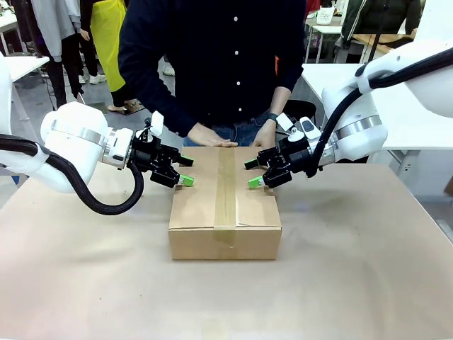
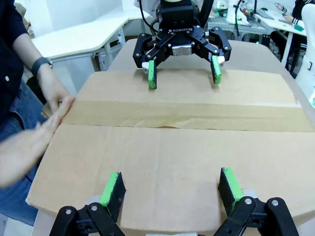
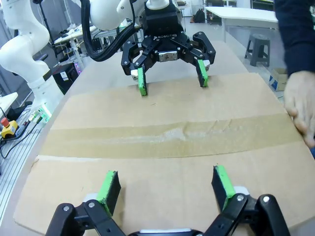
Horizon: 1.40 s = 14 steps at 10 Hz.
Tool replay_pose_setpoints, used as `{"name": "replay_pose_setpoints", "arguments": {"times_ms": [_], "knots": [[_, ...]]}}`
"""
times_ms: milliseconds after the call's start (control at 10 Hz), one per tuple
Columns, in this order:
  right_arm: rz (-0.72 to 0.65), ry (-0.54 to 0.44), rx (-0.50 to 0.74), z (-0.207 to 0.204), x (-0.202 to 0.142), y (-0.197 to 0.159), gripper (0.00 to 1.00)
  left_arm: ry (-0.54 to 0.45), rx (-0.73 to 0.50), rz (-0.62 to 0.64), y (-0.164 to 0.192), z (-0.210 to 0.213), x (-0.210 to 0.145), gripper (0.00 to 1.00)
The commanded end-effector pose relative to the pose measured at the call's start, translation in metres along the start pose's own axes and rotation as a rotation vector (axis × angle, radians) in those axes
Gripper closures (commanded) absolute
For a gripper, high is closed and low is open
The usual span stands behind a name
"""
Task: Pack the gift set into the box.
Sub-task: Press and hold the closed box until the human finishes sealing it.
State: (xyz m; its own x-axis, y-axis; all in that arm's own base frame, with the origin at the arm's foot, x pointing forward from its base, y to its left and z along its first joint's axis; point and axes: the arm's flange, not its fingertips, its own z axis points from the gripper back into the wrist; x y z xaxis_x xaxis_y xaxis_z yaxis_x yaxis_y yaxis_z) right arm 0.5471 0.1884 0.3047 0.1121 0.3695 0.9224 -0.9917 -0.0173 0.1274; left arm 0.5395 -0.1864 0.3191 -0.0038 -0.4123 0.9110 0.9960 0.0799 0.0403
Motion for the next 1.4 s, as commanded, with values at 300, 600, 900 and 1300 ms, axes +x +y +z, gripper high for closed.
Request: {"name": "replay_pose_setpoints", "arguments": {"times_ms": [300,600,900,1300], "knots": [[0.000,0.000,0.000,0.000,0.000,0.000,0.00,0.000,0.000,0.000,0.000,0.000,0.000,0.00],[0.056,-0.180,0.063,0.069,0.038,0.054,0.00,-0.234,-0.123,-0.058,-0.049,0.105,0.034,0.00],[0.089,-0.488,-0.131,0.186,0.006,0.104,0.00,-0.576,-0.038,-0.008,-0.064,0.213,-0.018,0.00],[0.007,-0.569,-0.295,0.239,-0.023,0.118,0.00,-0.639,0.012,0.033,-0.083,0.258,-0.048,0.00]]}}
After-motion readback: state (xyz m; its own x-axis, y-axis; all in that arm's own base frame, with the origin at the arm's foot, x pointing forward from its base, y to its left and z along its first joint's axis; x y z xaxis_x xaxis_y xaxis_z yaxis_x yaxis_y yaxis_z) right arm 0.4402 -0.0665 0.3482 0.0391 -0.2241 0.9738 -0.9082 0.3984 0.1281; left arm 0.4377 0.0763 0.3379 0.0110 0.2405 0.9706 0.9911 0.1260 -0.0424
